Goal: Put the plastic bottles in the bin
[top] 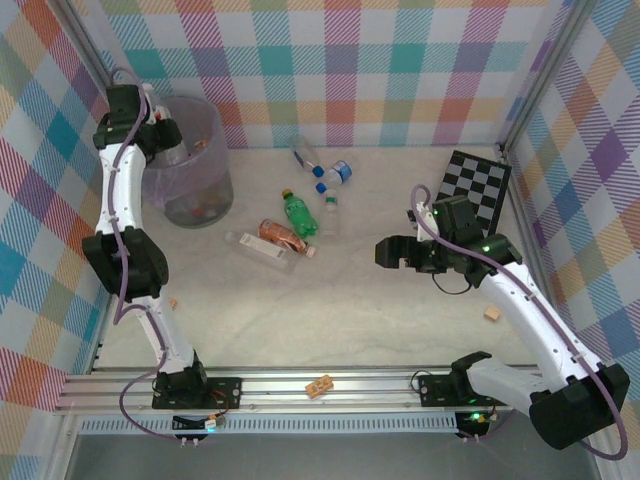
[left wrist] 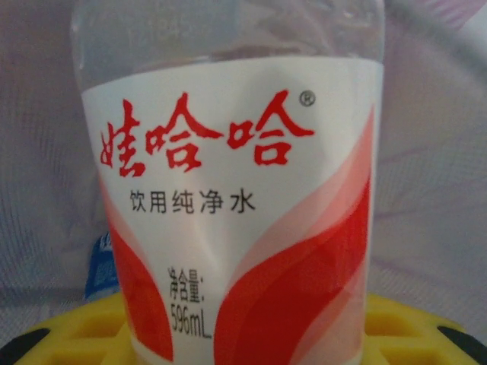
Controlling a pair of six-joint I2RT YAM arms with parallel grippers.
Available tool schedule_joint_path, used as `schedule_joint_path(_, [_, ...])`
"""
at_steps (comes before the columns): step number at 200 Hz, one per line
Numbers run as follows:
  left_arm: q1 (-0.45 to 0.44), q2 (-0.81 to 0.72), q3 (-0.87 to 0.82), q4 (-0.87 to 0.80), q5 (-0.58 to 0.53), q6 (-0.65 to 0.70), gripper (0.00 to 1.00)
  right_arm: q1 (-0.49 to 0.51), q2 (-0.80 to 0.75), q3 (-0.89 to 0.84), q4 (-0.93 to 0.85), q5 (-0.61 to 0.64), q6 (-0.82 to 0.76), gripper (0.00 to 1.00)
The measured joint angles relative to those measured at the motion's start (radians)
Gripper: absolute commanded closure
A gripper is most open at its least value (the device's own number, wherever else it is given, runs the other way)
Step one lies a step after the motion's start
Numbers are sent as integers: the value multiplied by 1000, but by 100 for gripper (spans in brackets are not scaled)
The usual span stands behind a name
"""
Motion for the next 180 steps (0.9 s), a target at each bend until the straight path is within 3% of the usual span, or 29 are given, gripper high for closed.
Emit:
schedule_joint_path(51, [0,55,0,-119,-36,110,16,0,41,-5,13,-1,-2,7])
schedule_joint_path(73, [0,55,0,-130,-43,126,6,0,52,-5,22,-5,-2,7])
schedule_joint_path(106, [-1,48,0,-129,-39,133,0,0,54,-9,41,-12,-1,0])
schedule_joint_path(180, [-7,-62,26,-130,-19,133,0,0,46,-26,77,15,-2,1])
